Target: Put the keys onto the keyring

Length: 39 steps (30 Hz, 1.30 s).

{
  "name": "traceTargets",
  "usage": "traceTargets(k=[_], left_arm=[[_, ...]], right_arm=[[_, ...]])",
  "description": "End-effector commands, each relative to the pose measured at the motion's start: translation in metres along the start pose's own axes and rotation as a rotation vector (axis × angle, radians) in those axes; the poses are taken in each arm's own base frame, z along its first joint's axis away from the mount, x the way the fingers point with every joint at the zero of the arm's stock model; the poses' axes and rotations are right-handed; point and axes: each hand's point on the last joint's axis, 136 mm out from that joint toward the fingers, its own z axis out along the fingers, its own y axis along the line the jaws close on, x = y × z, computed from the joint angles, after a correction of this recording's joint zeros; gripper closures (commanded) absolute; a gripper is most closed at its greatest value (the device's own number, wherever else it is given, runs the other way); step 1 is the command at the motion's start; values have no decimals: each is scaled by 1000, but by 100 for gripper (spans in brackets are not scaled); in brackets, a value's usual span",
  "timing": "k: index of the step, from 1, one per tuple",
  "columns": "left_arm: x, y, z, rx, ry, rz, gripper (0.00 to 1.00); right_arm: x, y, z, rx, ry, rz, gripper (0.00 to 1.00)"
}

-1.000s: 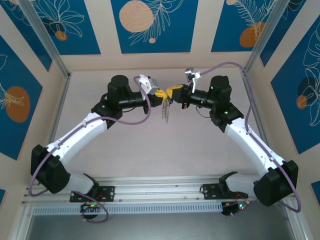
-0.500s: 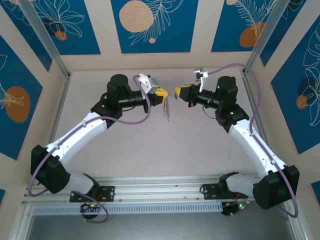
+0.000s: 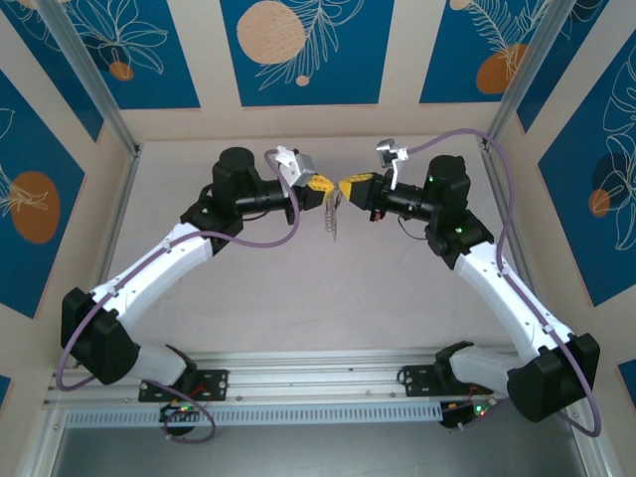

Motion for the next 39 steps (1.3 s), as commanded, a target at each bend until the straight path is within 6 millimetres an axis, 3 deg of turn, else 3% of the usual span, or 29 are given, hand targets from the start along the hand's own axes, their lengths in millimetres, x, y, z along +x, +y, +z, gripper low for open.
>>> traceTargets(k=[1,39], left_arm=[[-28,-7,-1,26,-70,69,100],[-25,-10,-1,36,-59,68,100]], right_arm=[[-4,6,4,-23,-3,-19,100],[-21,8,1,7,-53,-51,100]])
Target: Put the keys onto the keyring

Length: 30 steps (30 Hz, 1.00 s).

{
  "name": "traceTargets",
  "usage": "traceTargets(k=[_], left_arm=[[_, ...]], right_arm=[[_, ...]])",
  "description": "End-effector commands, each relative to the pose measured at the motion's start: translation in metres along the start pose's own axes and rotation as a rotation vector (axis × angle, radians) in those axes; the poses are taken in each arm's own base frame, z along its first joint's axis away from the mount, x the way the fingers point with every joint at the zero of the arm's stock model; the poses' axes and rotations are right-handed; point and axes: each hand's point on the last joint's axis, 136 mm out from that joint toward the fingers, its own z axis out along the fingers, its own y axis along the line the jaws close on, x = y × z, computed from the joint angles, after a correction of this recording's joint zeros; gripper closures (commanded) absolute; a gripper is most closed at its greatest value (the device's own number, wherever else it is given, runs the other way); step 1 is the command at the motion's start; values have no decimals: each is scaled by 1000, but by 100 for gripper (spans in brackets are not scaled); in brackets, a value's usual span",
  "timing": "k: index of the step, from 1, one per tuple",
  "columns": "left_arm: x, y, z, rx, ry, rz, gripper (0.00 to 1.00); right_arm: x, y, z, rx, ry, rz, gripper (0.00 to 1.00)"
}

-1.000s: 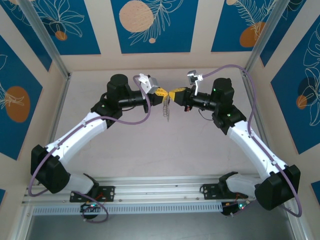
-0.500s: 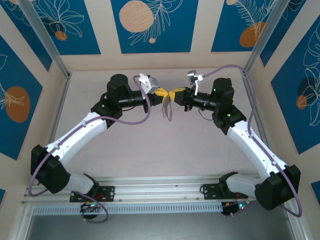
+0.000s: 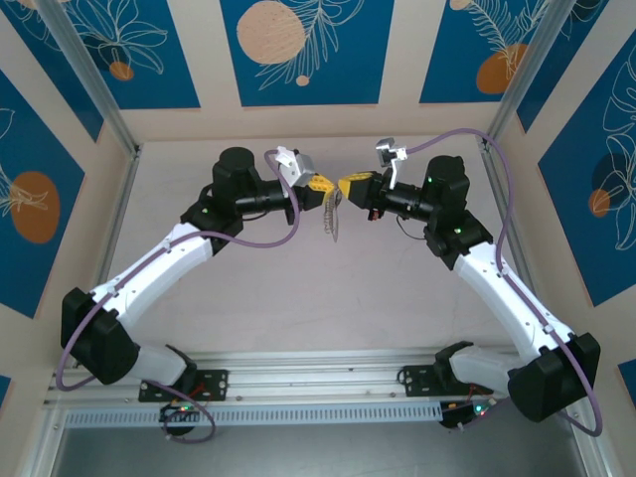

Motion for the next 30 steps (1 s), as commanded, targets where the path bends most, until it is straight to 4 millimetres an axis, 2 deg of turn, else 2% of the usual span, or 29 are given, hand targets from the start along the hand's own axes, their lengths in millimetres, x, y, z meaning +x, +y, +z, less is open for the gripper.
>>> traceTargets(k=[1,17,30], left_arm=[[-25,-9,-1,32,-59,67,100],[-24,-9,-1,33,-56,68,100],[-25,-10,-2,28,-62,78,100]], right_arm=[[-19,10,1,-17,-36,-41,100],[-12,6,13,-29,-6,-27,100],[-4,-19,16,74,25,15,100]])
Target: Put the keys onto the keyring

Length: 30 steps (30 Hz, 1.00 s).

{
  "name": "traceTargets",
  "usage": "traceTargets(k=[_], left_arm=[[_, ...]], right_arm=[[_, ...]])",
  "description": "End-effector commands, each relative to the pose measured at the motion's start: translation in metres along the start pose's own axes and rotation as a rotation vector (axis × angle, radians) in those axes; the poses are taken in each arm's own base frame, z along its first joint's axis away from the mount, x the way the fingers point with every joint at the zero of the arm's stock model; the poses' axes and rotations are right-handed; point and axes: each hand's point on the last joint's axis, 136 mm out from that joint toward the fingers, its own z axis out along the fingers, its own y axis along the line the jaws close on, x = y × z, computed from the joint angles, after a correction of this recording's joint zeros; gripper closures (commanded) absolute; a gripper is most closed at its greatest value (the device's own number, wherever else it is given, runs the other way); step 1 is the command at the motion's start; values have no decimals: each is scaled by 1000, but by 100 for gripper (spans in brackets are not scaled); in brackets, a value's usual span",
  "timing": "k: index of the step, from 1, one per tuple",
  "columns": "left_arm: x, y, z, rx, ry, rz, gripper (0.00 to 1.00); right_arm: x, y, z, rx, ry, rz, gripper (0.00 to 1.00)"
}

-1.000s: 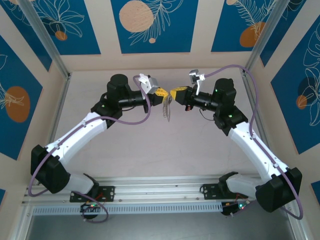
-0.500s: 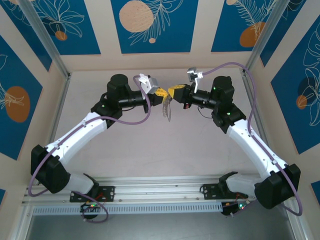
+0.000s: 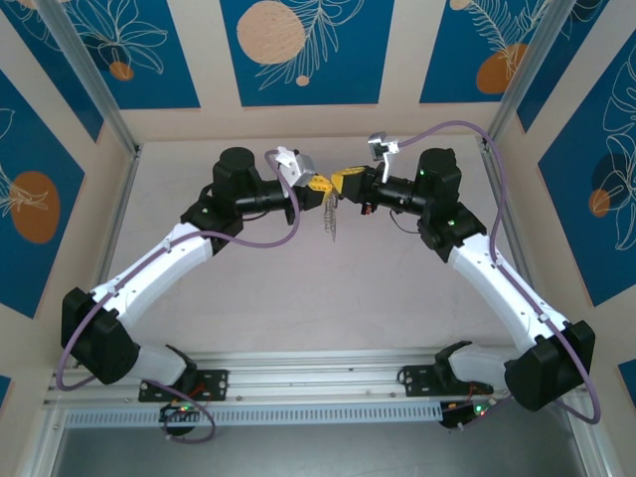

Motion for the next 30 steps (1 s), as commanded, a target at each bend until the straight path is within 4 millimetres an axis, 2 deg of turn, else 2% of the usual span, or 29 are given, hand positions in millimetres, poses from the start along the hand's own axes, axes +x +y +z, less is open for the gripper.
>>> traceTargets(k=[1,9,13,20,30], left_arm=[[-27,-11,-3,34,-69,75,100],[-25,-10,-3,25,-67,79,100],[-25,-10,-3,25,-71,80,100],[-25,-9,-2,24,-72,78,100],[-14,-3,-2,-14,-30,135,100]], right_arm=[[2,-19,1,82,14,21,100],[5,-36,-13,130,2,59,100],[6,-37,-15,124,1,72,100],[7,-31,-14,87,2,80,100],[6,-14,-27,62,-47,27,100]])
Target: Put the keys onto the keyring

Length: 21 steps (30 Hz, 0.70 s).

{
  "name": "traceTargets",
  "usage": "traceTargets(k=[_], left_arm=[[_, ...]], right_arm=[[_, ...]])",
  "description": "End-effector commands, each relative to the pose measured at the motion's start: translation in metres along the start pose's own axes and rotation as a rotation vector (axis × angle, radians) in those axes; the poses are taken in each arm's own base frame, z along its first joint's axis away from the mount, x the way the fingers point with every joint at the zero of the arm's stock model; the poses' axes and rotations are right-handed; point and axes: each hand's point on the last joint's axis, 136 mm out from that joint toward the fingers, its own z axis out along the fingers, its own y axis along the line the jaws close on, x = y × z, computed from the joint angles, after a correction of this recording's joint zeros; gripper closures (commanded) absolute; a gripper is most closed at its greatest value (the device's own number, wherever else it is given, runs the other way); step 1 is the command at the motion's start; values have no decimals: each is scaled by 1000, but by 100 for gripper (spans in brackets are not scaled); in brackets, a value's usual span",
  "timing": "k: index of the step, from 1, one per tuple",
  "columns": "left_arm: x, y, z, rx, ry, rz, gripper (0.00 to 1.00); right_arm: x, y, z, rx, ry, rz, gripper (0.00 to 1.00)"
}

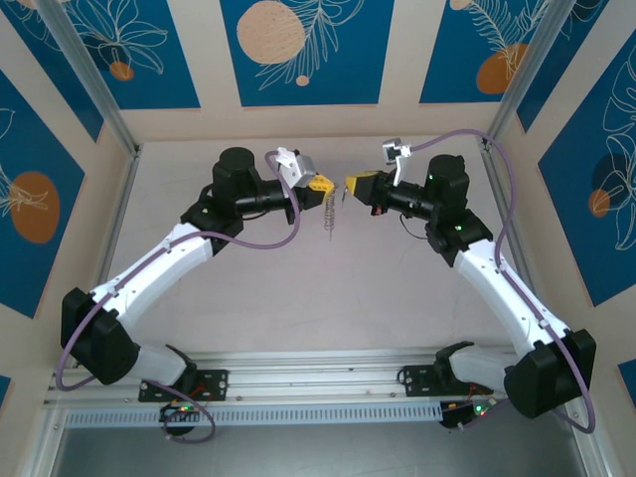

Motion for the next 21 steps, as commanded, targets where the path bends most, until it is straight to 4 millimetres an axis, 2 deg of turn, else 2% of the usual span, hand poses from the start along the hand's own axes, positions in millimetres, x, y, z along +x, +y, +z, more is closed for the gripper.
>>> traceTargets(k=[1,12,21], left_arm=[[-12,-3,-2,-13,-21,101,100],[4,9,5,-54,16,193,100],[10,5,10,-13,18,193,100]], right_arm=[[-5,14,-8,-35,-39,-41,100],[4,16,-10,-49,-88,-108,100],[1,39,2,-78,-122,-208,100]])
